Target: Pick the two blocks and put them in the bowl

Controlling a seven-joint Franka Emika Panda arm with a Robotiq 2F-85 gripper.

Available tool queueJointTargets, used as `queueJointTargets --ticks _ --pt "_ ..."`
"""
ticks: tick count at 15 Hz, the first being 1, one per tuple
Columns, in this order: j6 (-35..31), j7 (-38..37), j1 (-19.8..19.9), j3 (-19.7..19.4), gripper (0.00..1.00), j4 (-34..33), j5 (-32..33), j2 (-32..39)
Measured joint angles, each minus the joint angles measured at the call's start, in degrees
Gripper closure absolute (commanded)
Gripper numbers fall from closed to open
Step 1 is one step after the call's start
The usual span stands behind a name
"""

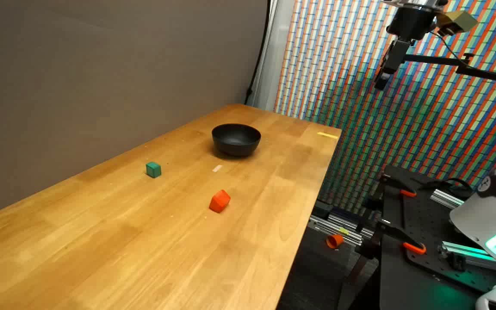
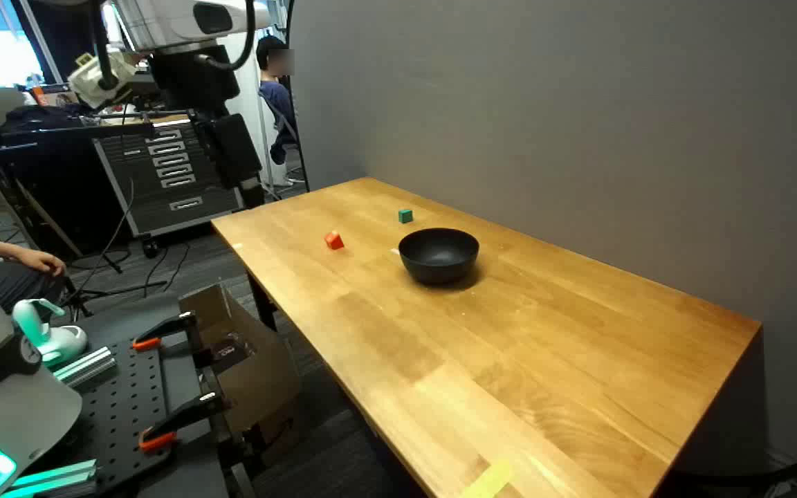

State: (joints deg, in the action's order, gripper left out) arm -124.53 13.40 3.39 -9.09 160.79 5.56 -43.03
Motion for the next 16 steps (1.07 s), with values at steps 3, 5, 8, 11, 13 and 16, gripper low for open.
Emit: queueJointTargets --ticks 3,5,8,11,13,16 --pt "0.2 0.0 0.0 0.0 0.0 0.1 0.0 0.2" --pt "0.2 0.0 0.0 0.0 0.0 0.1 0.0 0.2" --pt "0.3 0.0 0.0 0.0 0.0 0.0 0.0 0.2" --pt "-1.8 0.0 -1.9 0.4 0.0 -1.1 -1.7 3.6" --pt "-5.7 -0.2 -5.1 1.8 0.0 -2.5 -4.2 9.8" --pt "-9.4 -0.1 -9.5 4.4 0.0 -5.6 -7.7 20.4"
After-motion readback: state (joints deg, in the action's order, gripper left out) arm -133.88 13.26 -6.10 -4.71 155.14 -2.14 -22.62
